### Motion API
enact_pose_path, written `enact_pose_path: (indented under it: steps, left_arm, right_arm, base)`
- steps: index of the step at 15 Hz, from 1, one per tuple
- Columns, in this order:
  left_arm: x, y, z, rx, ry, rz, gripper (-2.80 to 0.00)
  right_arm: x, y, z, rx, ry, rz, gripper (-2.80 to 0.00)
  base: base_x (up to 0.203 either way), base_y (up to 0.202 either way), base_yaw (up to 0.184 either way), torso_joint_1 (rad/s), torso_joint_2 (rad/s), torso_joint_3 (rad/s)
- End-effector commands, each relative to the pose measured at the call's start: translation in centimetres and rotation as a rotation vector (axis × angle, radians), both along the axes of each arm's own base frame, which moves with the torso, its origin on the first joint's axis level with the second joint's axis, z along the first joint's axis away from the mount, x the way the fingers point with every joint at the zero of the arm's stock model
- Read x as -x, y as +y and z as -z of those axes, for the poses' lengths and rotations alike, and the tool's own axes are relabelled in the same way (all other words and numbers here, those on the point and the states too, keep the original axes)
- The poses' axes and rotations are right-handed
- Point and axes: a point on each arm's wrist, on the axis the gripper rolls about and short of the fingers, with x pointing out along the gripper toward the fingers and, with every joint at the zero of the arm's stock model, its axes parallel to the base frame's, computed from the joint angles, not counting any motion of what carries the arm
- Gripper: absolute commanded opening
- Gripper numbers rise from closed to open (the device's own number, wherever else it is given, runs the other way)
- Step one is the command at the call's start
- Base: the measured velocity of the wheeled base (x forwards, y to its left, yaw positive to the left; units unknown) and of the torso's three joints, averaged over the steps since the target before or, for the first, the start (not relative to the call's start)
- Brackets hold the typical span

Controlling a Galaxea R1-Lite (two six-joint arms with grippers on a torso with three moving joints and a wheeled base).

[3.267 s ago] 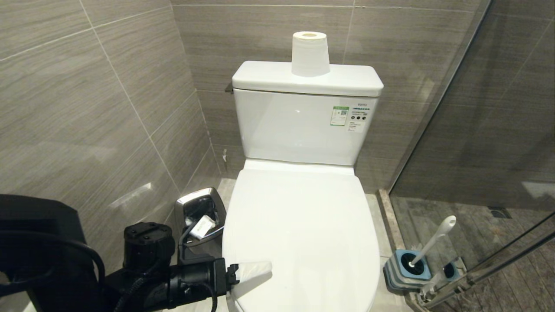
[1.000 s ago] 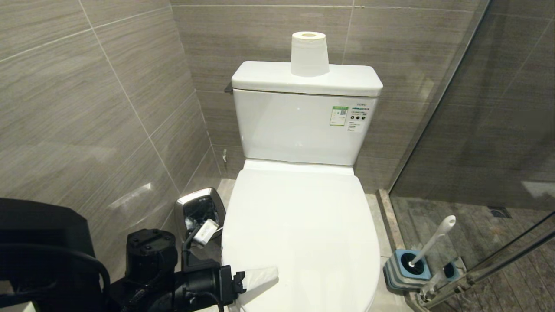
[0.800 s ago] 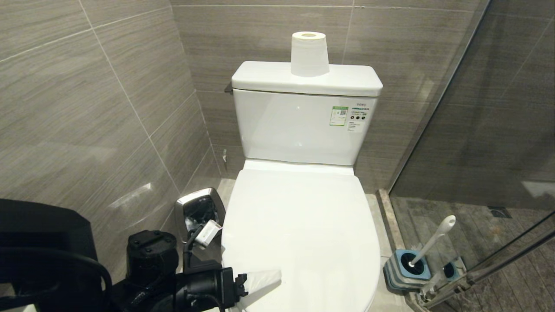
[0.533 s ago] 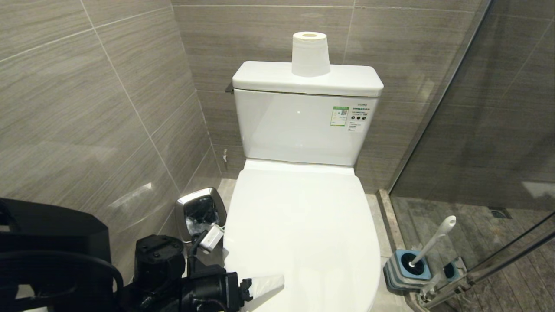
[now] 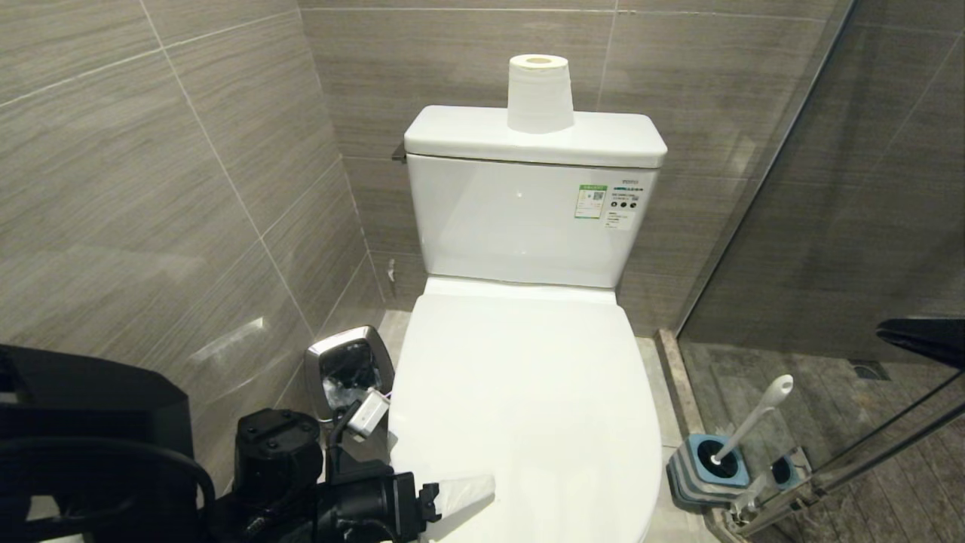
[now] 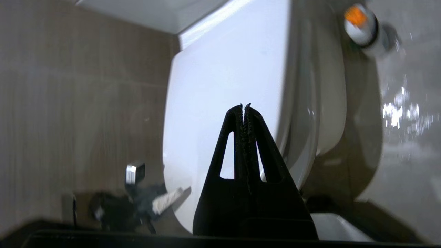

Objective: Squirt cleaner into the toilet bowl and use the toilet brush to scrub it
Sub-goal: Use the left hand to lift the toilet lid slightly

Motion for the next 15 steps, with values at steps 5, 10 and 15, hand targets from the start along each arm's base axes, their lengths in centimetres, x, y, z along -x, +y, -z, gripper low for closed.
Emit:
enact_pose_path:
  steps: [5,10,15]
  left_arm:
    - [0.1,0.4,-2.3,0.059,-0.070,-0.014,0.00]
    - [0.0,0.3,-2.6,0.066,-0.087,-0.027,0.00]
    - [-0.5,-0.1,-3.1,0.081,-0.111,-0.035,0.00]
  right_arm:
    - [-2.3,-2.2,6.5,-0.030,0.495,0.062,-2.80]
    - [-1.7,-1.6,9.9,-0.051,0.556,-0.268,-2.80]
    - [-3.1,-1.8,13.5,-0.086,0.596,-0.342,-2.80]
  base:
    - [0.000,0.000,0.000,0.000,0.00,0.000]
    - [0.000,0.000,0.000,0.000,0.00,0.000]
    - [0.000,0.000,0.000,0.000,0.00,0.000]
